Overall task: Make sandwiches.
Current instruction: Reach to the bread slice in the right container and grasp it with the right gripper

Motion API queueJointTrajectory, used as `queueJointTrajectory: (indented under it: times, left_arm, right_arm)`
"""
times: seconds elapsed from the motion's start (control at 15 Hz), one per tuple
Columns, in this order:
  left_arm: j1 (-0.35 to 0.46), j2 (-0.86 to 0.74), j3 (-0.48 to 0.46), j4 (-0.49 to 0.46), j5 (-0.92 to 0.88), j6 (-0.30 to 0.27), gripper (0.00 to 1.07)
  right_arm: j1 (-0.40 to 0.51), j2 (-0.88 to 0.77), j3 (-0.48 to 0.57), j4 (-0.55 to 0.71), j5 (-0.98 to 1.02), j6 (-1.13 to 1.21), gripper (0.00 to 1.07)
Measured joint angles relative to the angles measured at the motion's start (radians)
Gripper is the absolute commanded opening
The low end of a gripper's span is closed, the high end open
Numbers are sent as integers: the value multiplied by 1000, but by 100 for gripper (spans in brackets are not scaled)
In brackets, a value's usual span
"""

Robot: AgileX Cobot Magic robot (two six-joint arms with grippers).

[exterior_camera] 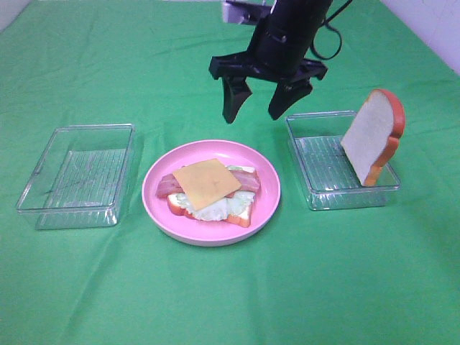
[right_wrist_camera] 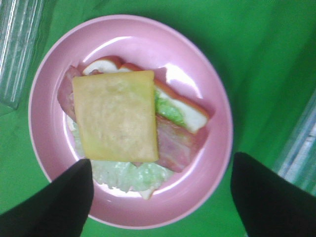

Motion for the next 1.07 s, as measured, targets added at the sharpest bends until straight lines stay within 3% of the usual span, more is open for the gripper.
queueJointTrajectory:
  times: [0.2, 0.53, 0.87, 1.07]
  left_arm:
    - [0, 0, 0, 0, 0, 0, 79]
    - [0, 0, 0, 0, 0, 0, 79]
    - [0, 0, 0, 0, 0, 0, 79]
    - [0, 0, 0, 0, 0, 0, 79]
  right_arm:
    - [-70, -118, 0, -135, 7, 45, 73]
    - [-211, -145, 0, -236, 68, 74, 73]
    - [-367, -134, 0, -223, 85, 90, 73]
    - [-386, -90, 16, -180, 93, 67, 73]
